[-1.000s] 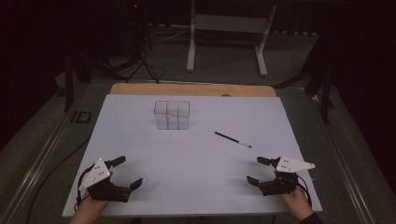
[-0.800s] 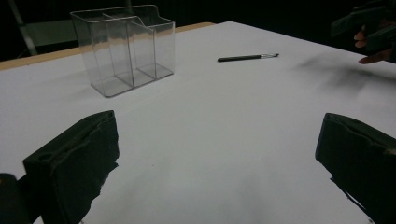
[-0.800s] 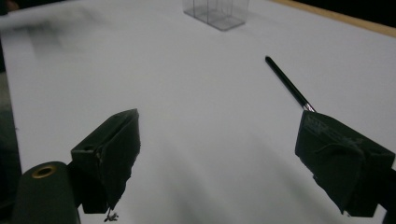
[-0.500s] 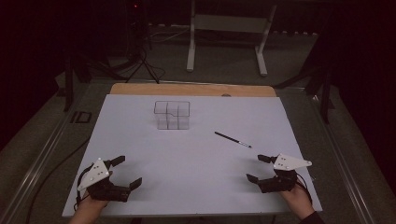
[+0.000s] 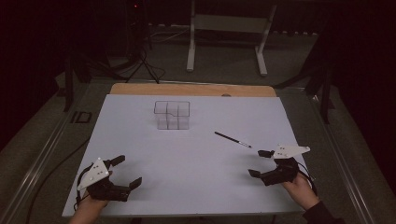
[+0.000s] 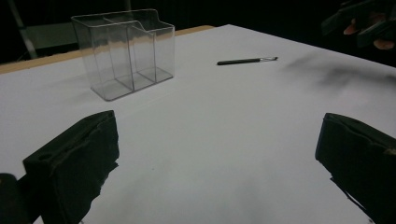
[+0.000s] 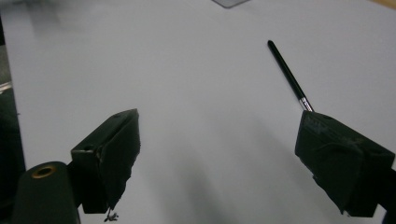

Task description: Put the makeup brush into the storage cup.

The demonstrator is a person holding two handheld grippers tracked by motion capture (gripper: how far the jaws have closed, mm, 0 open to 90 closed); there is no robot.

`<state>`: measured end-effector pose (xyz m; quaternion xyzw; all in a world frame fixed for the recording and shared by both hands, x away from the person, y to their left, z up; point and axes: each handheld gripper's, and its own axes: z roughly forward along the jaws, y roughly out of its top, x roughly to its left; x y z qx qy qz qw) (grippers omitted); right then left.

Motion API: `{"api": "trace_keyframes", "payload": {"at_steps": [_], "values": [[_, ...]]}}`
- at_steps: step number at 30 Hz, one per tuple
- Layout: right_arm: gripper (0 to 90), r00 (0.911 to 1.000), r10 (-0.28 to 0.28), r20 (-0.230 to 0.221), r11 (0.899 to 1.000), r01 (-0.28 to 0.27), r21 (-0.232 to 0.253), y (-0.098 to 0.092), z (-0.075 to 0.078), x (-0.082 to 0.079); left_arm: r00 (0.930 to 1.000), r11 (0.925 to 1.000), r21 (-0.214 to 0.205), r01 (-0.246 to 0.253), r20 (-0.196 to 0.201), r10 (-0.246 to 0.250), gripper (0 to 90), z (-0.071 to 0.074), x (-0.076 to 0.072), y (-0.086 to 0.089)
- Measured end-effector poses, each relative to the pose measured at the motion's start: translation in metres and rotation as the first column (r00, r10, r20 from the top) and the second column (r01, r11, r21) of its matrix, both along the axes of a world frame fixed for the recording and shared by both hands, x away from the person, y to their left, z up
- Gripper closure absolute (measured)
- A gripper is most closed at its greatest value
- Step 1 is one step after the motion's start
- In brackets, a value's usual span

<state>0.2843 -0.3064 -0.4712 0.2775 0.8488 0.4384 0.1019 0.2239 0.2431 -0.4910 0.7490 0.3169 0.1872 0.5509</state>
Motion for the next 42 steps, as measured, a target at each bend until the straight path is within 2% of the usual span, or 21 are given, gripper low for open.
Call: {"api": "trace_keyframes", "payload": {"at_steps": [4,7,13,22,23,25,27,29,35,36,37,42], "values": [[14.0,0.9995,0.001,-0.033,0.999,-0.003,-0.038,0.001,-0.005,0.011,1.0,1.0,-0.004,-0.001,-0.002,0.001,0.5,0.0,0.0,0.0],[13.9,0.998,0.004,-0.063,0.999,-0.007,-0.04,0.001,-0.008,0.019,1.0,1.0,-0.003,0.0,0.0,0.0,0.5,0.0,0.0,0.0],[13.6,0.9965,-0.004,-0.083,0.996,-0.003,-0.086,0.0,-0.011,0.035,1.0,1.0,0.003,0.006,-0.002,-0.006,0.5,0.0,0.0,-0.001],[14.0,0.9896,0.002,-0.144,0.99,-0.022,-0.139,-0.001,-0.015,0.052,1.0,1.0,-0.003,0.006,-0.005,-0.006,0.5,0.0,0.001,-0.001],[14.0,0.9899,0.005,-0.142,0.987,-0.027,-0.156,-0.001,-0.015,0.053,1.0,1.0,-0.002,0.005,-0.004,-0.005,0.5,0.0,0.001,-0.001],[14.1,0.9857,0.001,-0.168,0.981,-0.034,-0.191,0.0,-0.016,0.059,1.0,1.0,-0.004,0.005,-0.004,-0.005,0.5,0.0,0.0,0.0],[14.1,0.9845,0.006,-0.175,0.979,-0.041,-0.2,0.0,-0.016,0.06,1.0,1.0,-0.002,0.006,-0.003,-0.006,0.5,0.0,0.0,-0.001],[15.2,0.9858,-0.007,-0.168,0.971,-0.033,-0.237,0.002,-0.016,0.062,1.0,1.0,0.0,0.007,-0.004,-0.007,0.5,0.0,0.0,-0.001],[18.8,0.9853,0.007,-0.17,0.962,-0.053,-0.267,0.006,-0.015,0.073,0.9999,1.0,-0.001,0.008,-0.007,-0.008,0.5,0.0,0.0,-0.001],[21.1,0.9844,0.018,-0.175,0.957,-0.068,-0.281,0.007,-0.015,0.076,0.9999,1.0,-0.001,0.008,-0.007,-0.008,0.5,0.0,0.0,-0.001],[22.7,0.9845,0.037,-0.172,0.945,-0.09,-0.315,0.008,-0.013,0.08,0.9999,1.0,-0.002,0.009,-0.007,-0.009,0.5,0.0,0.0,-0.001],[26.1,0.9814,0.04,-0.187,0.94,-0.101,-0.325,0.011,-0.01,0.089,0.9999,1.0,-0.002,0.01,-0.006,-0.01,0.5,0.0,0.0,-0.001]]}}
